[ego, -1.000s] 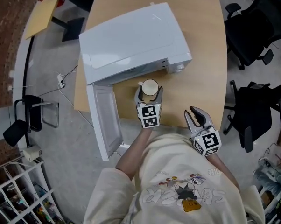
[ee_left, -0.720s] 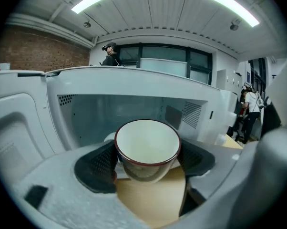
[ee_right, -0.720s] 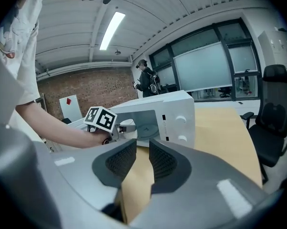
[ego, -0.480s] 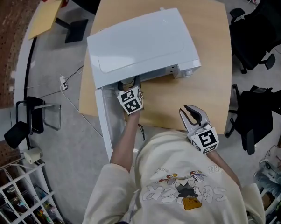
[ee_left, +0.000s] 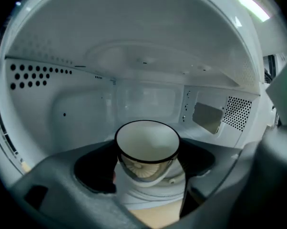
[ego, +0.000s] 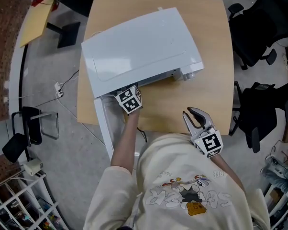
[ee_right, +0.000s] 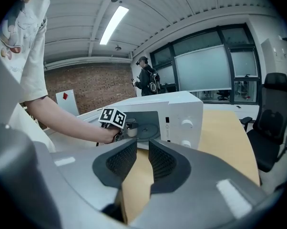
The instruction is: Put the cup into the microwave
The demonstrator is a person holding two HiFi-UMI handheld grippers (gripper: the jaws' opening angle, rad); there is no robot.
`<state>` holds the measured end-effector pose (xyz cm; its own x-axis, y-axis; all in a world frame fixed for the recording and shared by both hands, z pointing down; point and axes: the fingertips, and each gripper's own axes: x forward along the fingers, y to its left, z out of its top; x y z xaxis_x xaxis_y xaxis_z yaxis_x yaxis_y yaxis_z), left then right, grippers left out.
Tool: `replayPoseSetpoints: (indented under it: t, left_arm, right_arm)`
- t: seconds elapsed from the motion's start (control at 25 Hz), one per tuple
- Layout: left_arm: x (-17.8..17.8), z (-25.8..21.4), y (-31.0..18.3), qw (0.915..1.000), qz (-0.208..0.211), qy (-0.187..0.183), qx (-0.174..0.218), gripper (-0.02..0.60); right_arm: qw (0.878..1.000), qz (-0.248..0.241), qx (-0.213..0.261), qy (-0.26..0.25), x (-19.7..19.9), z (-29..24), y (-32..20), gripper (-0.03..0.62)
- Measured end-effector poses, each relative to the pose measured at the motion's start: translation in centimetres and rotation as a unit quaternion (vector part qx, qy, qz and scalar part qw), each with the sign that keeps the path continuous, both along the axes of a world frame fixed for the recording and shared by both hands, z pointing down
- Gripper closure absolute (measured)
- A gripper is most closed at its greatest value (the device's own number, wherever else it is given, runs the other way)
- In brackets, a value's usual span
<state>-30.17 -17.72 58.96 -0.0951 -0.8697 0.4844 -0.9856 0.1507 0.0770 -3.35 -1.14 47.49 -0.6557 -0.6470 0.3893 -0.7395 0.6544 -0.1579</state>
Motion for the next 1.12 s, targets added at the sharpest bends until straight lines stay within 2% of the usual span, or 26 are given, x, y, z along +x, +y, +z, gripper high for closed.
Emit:
replayPoseSetpoints:
  t: [0.16,0.44,0.52,0.68,0.84,0.88,1.04,1.12]
  left_arm:
    - [0.2,0.2,0.2,0.9999,0.003,0.000,0.011,0.187]
    - [1.4,0.6,3.4,0.9998,0.006,0.001,-0.020,0.176]
    - [2.5,-0.1,5.7,0.9997,0.009,0.010,-0.020,0.228]
    - [5.8,-1.9,10.6,0.9991,0.025,0.028,-0.019,0.366]
    - [10.7,-4.8,14.2,0.9964,0.074,0.040,-0.012,0.557]
    - [11.9,-5.5,14.9,0.9954,0.085,0.043,-0.010,0.578]
    - [16.2,-6.6,17.6,0.9888,0.127,0.075,-0.024,0.577]
    - [17.5,-6.4,18.6,0.9860,0.144,0.073,-0.039,0.577]
  right_arm:
    - [1.000,0.002,0.000,-0.002,0.1,0.1,0.1,0.511]
    - [1.000,-0.003,0.004,-0.007,0.6,-0.1,0.1,0.514]
    - [1.000,-0.002,0.008,-0.004,1.1,-0.2,0.1,0.581]
    - [1.000,-0.013,0.005,0.000,1.8,-0.1,0.4,0.588]
    - [1.000,-0.024,0.002,0.007,2.3,-0.2,0.7,0.589]
    - [1.000,-0.028,0.004,0.007,2.4,-0.2,0.8,0.589]
    - [0.999,-0.038,-0.017,0.004,2.9,0.2,1.3,0.589]
    - [0.999,-0.043,-0.023,0.000,2.9,0.5,1.6,0.589]
